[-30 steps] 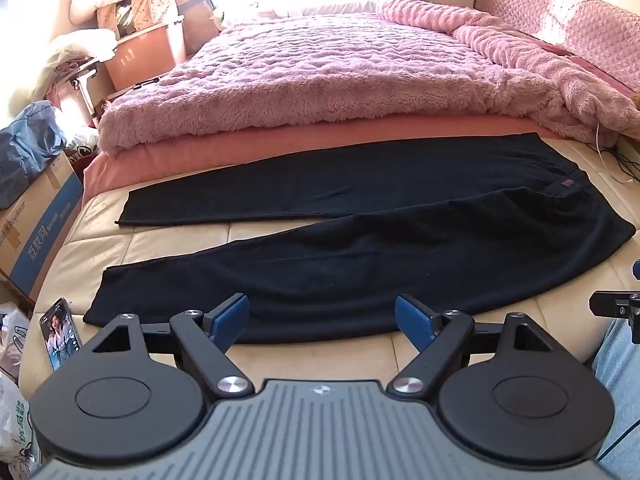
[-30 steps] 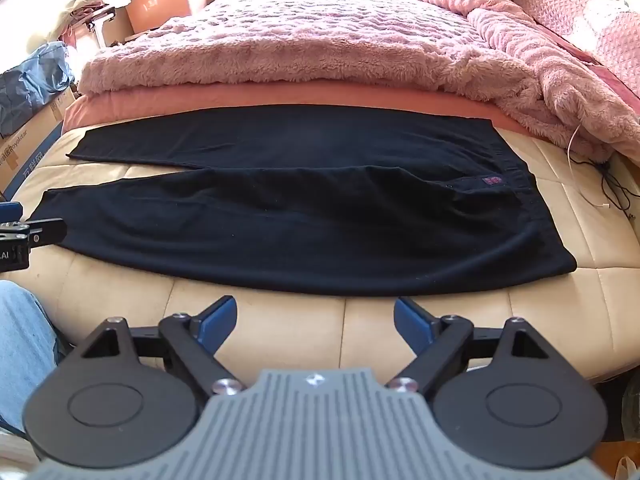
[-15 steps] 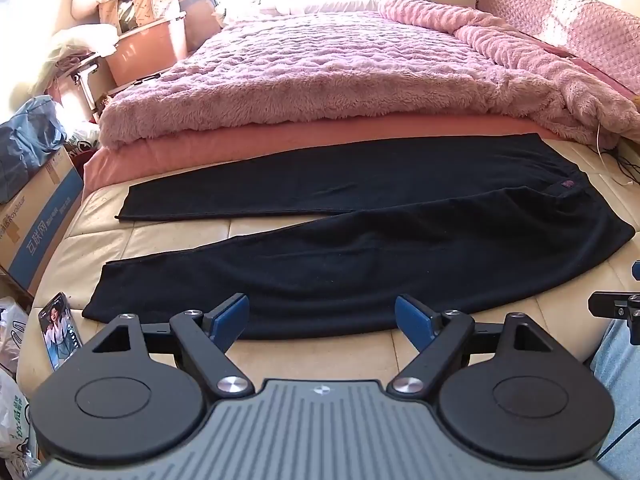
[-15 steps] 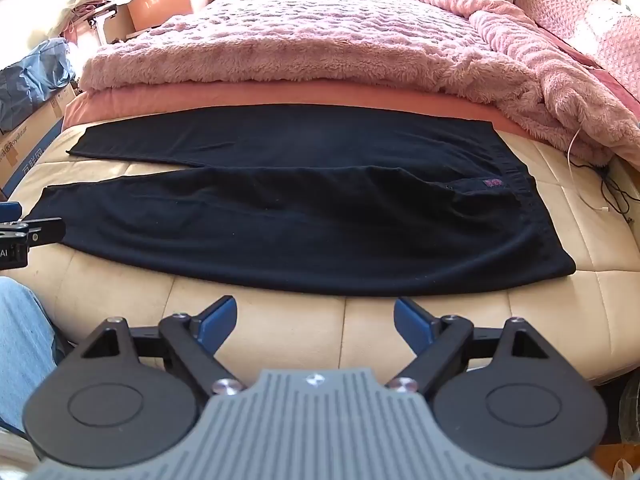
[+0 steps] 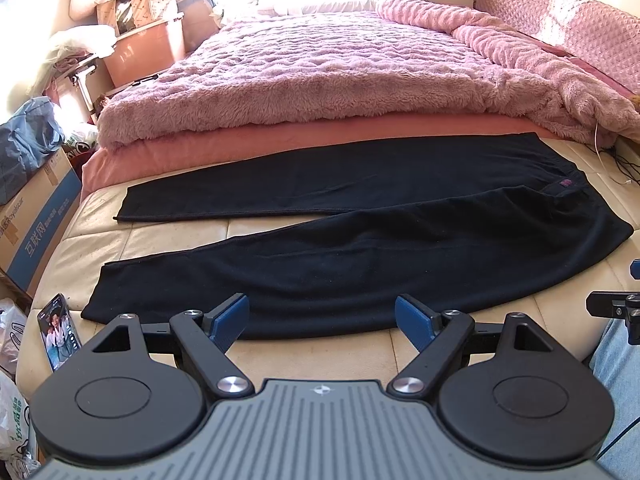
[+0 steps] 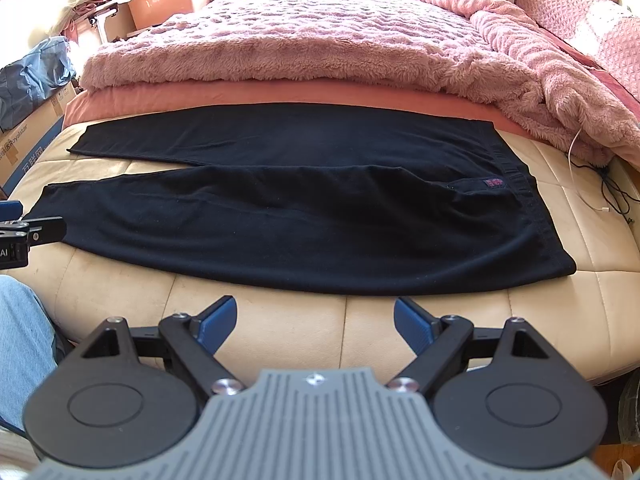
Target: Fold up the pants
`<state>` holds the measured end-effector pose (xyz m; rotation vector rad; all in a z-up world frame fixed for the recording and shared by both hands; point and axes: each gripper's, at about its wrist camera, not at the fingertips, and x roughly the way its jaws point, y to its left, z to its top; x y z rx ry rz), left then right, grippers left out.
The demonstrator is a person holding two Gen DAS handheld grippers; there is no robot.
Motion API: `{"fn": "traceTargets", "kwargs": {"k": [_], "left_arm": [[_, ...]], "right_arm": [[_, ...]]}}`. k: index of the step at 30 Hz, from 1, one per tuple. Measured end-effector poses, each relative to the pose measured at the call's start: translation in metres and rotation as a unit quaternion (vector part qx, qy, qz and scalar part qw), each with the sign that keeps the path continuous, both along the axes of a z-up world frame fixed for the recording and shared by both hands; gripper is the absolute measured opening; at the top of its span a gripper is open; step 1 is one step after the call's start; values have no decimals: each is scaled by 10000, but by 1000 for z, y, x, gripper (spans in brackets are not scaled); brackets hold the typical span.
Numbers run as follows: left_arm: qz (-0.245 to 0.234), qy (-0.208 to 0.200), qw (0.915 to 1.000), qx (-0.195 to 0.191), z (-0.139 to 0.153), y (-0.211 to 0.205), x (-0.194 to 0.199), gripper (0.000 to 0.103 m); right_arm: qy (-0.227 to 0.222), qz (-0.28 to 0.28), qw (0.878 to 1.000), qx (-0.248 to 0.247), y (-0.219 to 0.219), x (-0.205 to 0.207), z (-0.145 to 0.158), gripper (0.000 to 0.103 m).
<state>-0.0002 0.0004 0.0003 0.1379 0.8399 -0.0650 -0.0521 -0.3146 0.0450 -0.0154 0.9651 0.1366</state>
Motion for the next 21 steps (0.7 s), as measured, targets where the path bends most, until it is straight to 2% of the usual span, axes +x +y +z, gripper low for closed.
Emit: {"fn": "traceTargets", "kwargs": {"k": [21], "left_arm": [[-155, -21, 9999, -19, -2, 1, -1, 97]], "right_arm": [[-6, 9, 10000, -1, 0, 0, 0, 82]]}}
